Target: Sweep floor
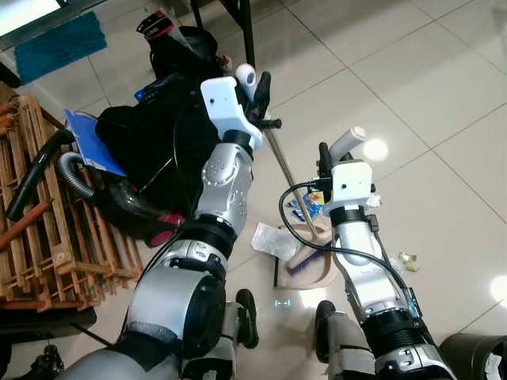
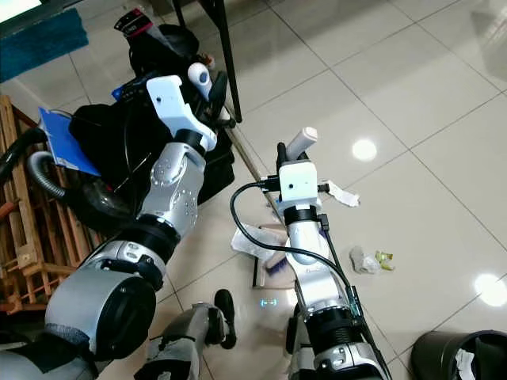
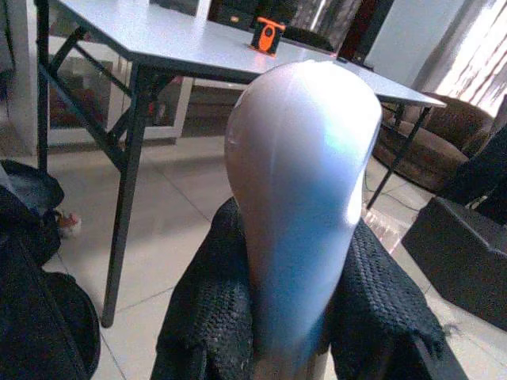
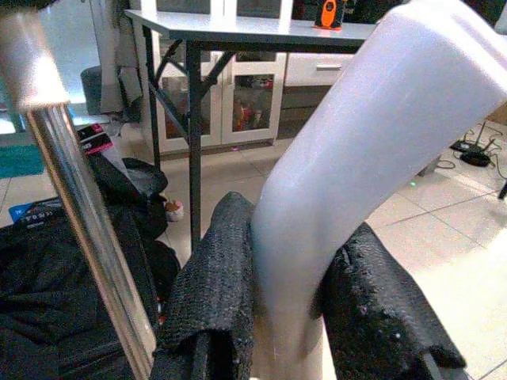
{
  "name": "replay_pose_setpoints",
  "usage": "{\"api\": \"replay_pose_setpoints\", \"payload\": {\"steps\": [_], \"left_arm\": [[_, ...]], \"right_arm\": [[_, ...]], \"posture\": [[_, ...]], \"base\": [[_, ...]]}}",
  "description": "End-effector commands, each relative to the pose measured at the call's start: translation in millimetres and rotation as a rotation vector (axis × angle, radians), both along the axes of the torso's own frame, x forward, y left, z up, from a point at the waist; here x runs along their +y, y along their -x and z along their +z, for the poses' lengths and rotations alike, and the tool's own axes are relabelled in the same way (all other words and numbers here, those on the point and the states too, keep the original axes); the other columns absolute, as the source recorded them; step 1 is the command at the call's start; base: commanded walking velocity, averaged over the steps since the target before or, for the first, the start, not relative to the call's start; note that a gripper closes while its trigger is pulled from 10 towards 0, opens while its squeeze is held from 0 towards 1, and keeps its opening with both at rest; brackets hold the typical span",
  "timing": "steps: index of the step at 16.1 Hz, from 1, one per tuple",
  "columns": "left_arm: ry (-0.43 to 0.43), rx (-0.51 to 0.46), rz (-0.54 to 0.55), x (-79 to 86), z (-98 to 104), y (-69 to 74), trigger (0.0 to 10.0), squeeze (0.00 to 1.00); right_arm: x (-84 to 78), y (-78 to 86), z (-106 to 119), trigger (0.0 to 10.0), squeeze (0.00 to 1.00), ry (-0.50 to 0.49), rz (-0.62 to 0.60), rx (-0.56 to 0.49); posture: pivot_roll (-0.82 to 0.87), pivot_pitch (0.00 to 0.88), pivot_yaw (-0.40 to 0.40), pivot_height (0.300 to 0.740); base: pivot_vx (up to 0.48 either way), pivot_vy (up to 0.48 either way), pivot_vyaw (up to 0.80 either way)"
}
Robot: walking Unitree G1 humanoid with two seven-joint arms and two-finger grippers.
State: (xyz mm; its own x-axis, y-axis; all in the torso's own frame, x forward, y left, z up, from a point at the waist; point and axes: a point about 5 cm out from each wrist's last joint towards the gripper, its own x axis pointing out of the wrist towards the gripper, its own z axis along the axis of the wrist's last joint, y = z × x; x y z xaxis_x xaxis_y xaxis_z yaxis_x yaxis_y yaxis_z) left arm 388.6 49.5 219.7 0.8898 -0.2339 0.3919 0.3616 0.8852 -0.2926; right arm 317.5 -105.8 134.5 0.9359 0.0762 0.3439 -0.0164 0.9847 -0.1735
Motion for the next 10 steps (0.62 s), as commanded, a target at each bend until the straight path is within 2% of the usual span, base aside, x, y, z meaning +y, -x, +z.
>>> {"api": "replay_pose_setpoints", "payload": {"steps": [1, 3, 5, 6, 7, 8, 9, 10], "left_arm": [[0.074, -0.081, -0.051, -25.6, 24.0, 6.4, 10.0, 0.0], [0.01, -0.205, 0.027, 3.8, 55.9, -1.9, 10.0, 0.0], [-0.006, -0.252, 0.062, 14.7, 68.0, -3.5, 10.0, 0.0], [-0.048, -0.282, 0.082, 21.7, 74.0, -4.8, 10.0, 0.0], [-0.149, -0.305, 0.069, 23.6, 70.8, -5.1, 10.0, 0.0], [-0.222, -0.246, 0.046, 22.6, 57.5, -8.4, 10.0, 0.0], [-0.368, -0.212, 0.055, 24.8, 37.4, -9.3, 10.0, 0.0], [-0.407, -0.203, 0.07, 27.0, 31.6, -9.4, 10.0, 0.0]], "right_arm": [[1.2, 5.7, -22.9, 10.0, 0.0, 0.003, 0.003, 0.113], [0.0, 7.7, -24.3, 10.0, 0.0, 0.004, -0.001, 0.115], [-1.2, 8.4, -25.4, 10.0, 0.0, 0.004, -0.004, 0.118], [-1.9, 8.6, -26.1, 10.0, 0.0, 0.004, -0.005, 0.122], [-1.3, 9.2, -27.8, 10.0, 0.0, 0.006, -0.003, 0.128], [-1.2, 8.9, -28.3, 10.0, 0.0, 0.005, -0.003, 0.132], [-0.6, 7.4, -28.5, 10.0, 0.0, -0.004, -0.001, 0.137], [-0.2, 7.1, -28.7, 10.0, 0.0, -0.007, -0.002, 0.139]], "posture": [[0.08, 0.326, 0.143, 0.74], [0.08, 0.319, 0.15, 0.74], [0.08, 0.318, 0.151, 0.74], [0.08, 0.318, 0.151, 0.74], [0.09, 0.313, 0.152, 0.74], [0.1, 0.317, 0.149, 0.74], [0.11, 0.329, 0.149, 0.74], [0.11, 0.329, 0.149, 0.74]], "base": [[0.0, 0.0, 0.0], [0.0, 0.0, 0.0], [0.0, 0.0, 0.0], [0.0, 0.0, 0.0], [0.0, 0.0, 0.0], [0.0, 0.0, 0.0], [0.0, 0.0, 0.0], [0.0, 0.0, 0.0]]}}
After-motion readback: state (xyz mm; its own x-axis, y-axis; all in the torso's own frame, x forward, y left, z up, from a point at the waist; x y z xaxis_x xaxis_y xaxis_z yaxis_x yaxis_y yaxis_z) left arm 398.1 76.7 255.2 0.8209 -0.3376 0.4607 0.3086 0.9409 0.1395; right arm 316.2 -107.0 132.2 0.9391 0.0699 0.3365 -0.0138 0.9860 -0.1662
